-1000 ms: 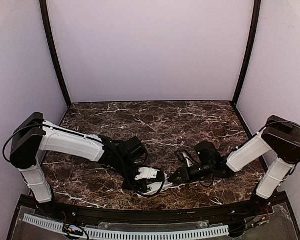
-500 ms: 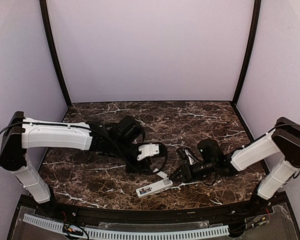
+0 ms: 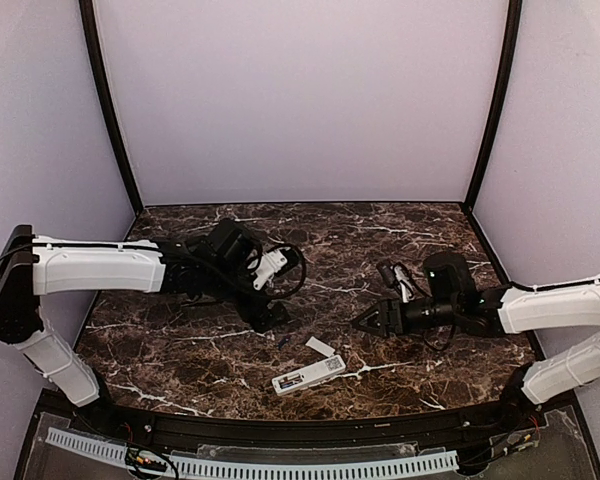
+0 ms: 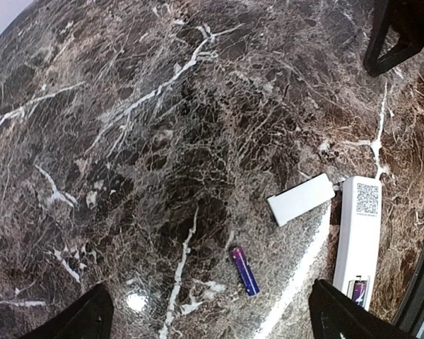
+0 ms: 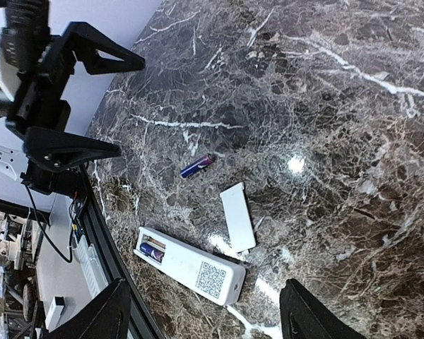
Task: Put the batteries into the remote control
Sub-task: Load the battery into the battery compartment, then pick up the battery from the center of the board, then pass from the left arm to the right
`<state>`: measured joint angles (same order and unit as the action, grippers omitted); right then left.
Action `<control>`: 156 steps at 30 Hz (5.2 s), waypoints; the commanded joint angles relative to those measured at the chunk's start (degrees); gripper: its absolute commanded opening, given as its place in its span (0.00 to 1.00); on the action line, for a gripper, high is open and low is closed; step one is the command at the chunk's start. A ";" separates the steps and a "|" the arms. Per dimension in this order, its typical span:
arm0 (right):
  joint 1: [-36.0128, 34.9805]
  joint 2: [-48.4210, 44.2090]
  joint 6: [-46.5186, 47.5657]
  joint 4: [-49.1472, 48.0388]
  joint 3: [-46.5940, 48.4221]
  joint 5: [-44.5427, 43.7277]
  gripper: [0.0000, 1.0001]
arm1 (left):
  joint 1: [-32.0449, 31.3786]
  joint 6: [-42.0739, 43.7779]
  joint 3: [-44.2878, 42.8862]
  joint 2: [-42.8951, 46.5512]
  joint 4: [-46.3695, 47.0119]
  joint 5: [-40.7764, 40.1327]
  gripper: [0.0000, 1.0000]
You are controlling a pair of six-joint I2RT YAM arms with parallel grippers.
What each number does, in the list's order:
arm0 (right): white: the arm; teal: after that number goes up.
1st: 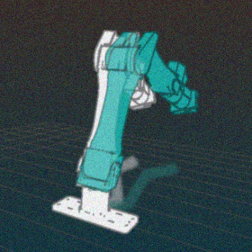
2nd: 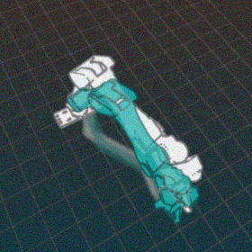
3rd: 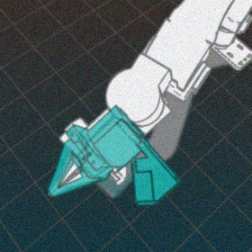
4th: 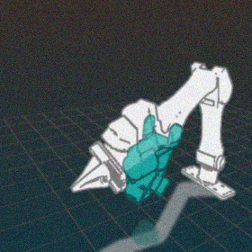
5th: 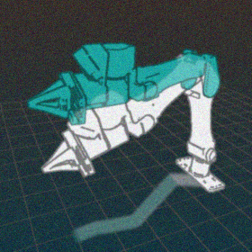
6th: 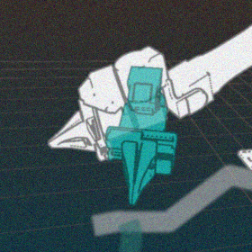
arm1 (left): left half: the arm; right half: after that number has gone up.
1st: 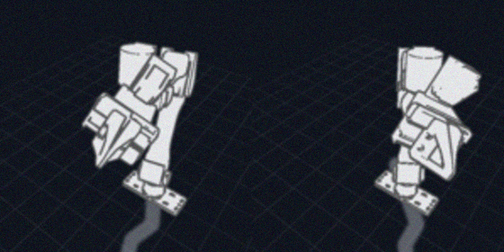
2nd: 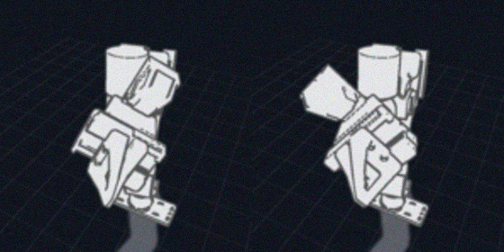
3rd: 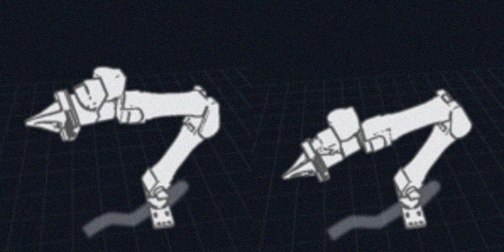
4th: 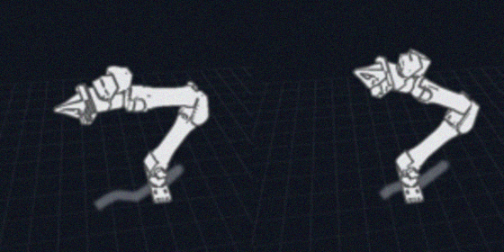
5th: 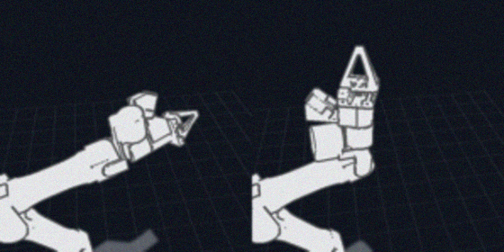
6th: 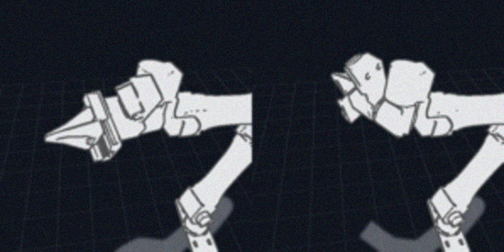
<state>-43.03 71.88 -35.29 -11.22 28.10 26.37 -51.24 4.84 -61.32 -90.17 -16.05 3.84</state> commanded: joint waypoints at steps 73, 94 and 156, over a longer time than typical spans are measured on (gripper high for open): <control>3.27 -8.03 2.96 1.47 -4.41 -1.77 0.66 | -3.32 -24.00 -15.33 -21.16 -26.71 -6.98 0.27; 3.24 -8.56 2.86 0.58 -4.51 -0.99 0.65 | -4.53 -25.09 -17.74 -19.59 -21.73 -6.79 0.00; -0.90 -3.52 -0.73 -23.50 5.51 16.16 0.25 | -6.93 -40.60 -0.78 -0.35 40.80 24.53 0.00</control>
<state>-43.51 68.62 -36.07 -34.61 32.91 43.38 -57.82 -36.69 -62.72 -91.20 25.93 26.17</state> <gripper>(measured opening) 0.281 0.090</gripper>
